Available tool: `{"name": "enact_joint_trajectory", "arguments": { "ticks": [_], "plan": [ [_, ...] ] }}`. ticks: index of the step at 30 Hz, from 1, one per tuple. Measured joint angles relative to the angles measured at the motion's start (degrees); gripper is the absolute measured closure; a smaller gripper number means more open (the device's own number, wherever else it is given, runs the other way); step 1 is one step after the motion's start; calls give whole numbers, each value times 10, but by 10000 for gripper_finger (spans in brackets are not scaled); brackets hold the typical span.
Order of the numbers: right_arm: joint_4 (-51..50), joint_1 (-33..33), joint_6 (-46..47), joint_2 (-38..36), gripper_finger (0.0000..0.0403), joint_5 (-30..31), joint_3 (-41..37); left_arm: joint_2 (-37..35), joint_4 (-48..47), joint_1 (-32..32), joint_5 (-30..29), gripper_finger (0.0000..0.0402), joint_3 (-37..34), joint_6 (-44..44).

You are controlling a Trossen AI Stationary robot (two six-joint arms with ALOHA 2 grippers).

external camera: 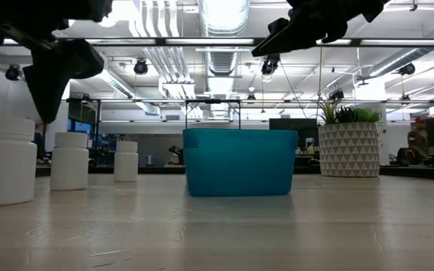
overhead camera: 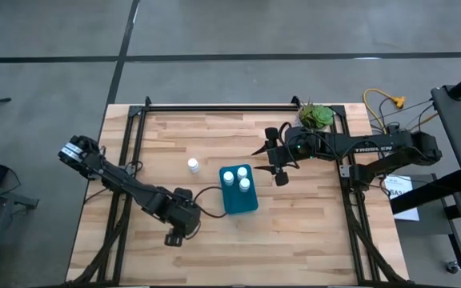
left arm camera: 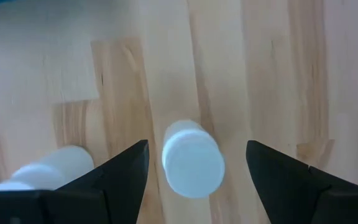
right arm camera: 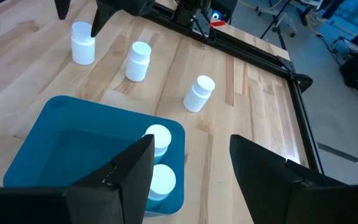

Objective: Pick and place pill bottles into a basket
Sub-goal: Put the white pill bottle into the blue bin

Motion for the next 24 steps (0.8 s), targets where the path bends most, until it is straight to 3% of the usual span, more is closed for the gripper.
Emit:
{"name": "enact_joint_trajectory", "arguments": {
  "ticks": [24],
  "plan": [
    [-2, 0, 3, 0, 200, 0, 0, 1, -5, -3, 1, 149, -25, -30]
  ]
}}
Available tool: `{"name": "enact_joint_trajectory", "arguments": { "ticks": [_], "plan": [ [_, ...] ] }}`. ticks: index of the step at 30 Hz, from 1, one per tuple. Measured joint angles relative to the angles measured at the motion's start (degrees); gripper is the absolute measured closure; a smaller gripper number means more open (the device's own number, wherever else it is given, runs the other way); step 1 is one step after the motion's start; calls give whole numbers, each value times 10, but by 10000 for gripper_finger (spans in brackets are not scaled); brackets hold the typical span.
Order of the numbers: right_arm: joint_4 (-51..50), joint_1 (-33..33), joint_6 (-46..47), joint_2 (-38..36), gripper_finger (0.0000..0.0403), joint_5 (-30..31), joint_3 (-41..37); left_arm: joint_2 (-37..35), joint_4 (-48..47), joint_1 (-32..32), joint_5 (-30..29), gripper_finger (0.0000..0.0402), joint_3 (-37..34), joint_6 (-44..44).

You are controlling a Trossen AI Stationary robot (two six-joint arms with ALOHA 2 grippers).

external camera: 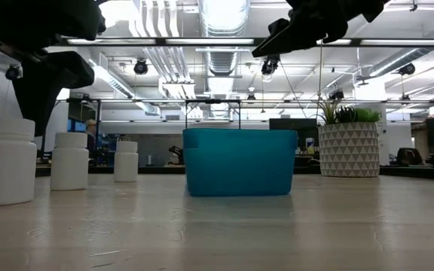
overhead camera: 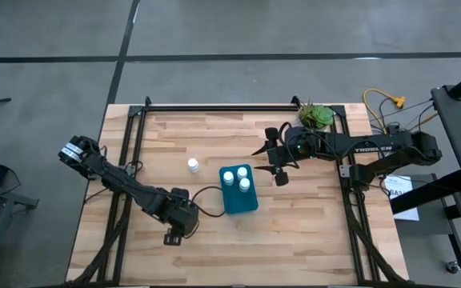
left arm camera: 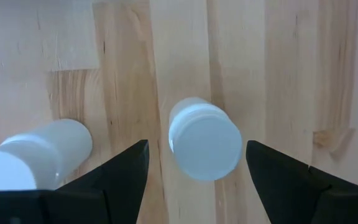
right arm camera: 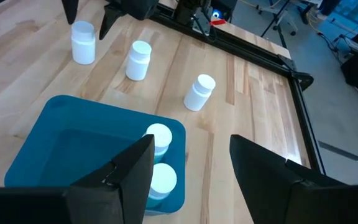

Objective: Pick and place pill bottles into a basket
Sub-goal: Put the white pill bottle into the blue bin

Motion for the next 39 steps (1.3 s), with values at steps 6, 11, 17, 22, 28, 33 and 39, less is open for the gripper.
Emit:
{"name": "enact_joint_trajectory", "arguments": {
  "ticks": [6, 11, 17, 22, 28, 33, 39],
  "plan": [
    [0, 0, 0, 0, 200, 0, 0, 0, 23, 0, 0, 149, -11, 0],
    [0, 0, 0, 0, 200, 0, 0, 2, 24, 0, -1, 149, -11, -12],
    [0, 0, 0, 0, 200, 0, 0, 28, 26, 0, -4, 149, -11, -13],
    [0, 0, 0, 0, 200, 0, 0, 48, 27, 0, -3, 150, -11, -12],
    [0, 0, 0, 0, 200, 0, 0, 57, 33, 0, -1, 151, -7, -14],
    [1, 0, 0, 0, 200, 0, 0, 50, 39, 0, -2, 151, 4, -14],
    [1, 0, 0, 0, 200, 0, 0, 48, 36, 0, -2, 151, 1, -15]
  ]
}}
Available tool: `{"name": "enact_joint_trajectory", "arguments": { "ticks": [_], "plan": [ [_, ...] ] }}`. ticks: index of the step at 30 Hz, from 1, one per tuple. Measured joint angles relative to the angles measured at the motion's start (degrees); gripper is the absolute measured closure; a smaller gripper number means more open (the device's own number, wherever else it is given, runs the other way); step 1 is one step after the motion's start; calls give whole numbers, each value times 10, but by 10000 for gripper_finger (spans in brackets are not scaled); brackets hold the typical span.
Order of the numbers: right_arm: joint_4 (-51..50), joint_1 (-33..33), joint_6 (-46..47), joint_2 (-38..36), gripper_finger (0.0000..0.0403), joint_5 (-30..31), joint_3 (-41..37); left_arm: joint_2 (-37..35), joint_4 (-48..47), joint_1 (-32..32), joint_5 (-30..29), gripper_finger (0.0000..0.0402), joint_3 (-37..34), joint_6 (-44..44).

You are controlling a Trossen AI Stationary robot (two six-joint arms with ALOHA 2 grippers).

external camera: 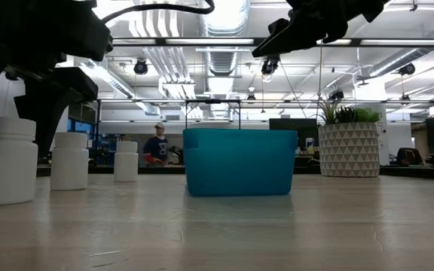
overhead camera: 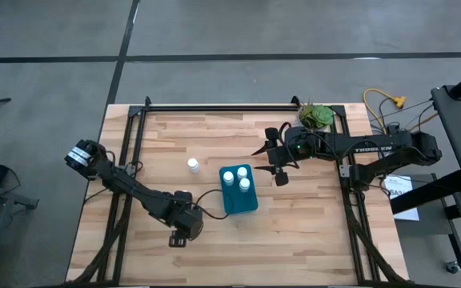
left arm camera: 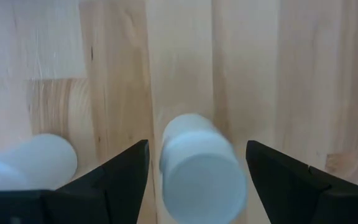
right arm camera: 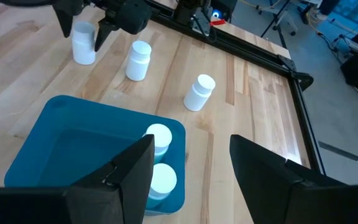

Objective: Pick and place pill bottles into a basket
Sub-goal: Put the white pill bottle into the blue bin

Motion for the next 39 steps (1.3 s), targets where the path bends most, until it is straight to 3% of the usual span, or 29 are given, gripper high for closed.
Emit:
{"name": "enact_joint_trajectory", "arguments": {
  "ticks": [7, 14, 27, 39],
  "plan": [
    [0, 0, 0, 0, 200, 0, 0, 0, 0, 0, 0, 165, 0, 0],
    [0, 0, 0, 0, 200, 0, 0, -1, 1, 0, 6, 252, 0, 0],
    [0, 0, 0, 0, 200, 0, 0, -1, -16, 0, 11, 262, 19, 5],
    [0, 0, 0, 0, 200, 1, 0, -1, -73, 2, -18, 262, 93, 52]
  ]
}}
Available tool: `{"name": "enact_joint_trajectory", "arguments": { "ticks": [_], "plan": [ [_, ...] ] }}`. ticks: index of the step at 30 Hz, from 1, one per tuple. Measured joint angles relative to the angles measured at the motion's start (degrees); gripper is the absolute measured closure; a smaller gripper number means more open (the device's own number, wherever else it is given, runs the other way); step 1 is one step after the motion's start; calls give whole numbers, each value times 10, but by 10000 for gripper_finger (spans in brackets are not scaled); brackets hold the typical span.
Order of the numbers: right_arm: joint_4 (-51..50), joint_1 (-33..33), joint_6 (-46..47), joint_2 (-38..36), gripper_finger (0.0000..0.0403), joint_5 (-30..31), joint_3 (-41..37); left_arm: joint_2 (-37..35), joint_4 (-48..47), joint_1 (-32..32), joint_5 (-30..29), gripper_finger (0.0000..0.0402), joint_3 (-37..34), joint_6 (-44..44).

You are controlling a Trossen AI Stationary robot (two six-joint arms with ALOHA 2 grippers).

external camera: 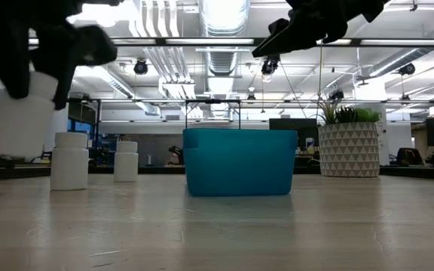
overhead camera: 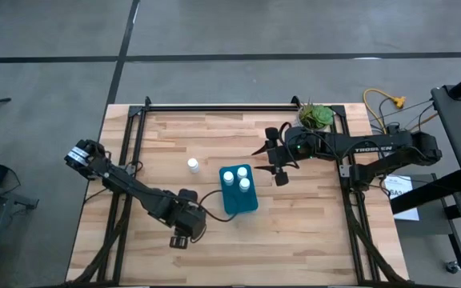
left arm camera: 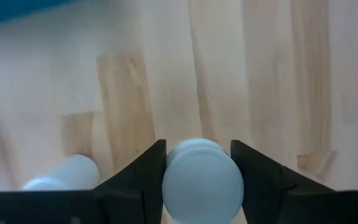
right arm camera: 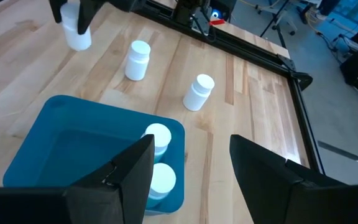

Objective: Pick and place pill bottles into a basket
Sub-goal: Put the white pill bottle into the blue bin

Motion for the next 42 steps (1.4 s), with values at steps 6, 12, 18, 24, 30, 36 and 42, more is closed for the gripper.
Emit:
{"name": "enact_joint_trajectory", "arguments": {
  "ticks": [6, 12, 18, 24, 30, 36, 42],
  "plan": [
    [-8, 0, 2, -21, 200, 1, 0, 0, -31, 16, -24, 262, 38, 40],
    [-29, 0, 18, -55, 200, 16, 0, -3, -37, 48, -48, 262, 57, 85],
    [-32, 0, 24, -89, 200, 28, -20, -6, -34, 87, -74, 262, 77, 143],
    [-31, 0, 29, -112, 200, 43, -28, -7, -12, 129, -79, 262, 100, 204],
    [-32, 0, 24, -107, 200, 44, -29, -1, 0, 166, -60, 262, 116, 231],
    [-34, 0, 21, -115, 200, 45, -29, 9, 19, 179, -45, 262, 126, 264],
    [-40, 0, 28, -130, 200, 49, -29, 30, 45, 191, -32, 262, 143, 293]
  ]
}}
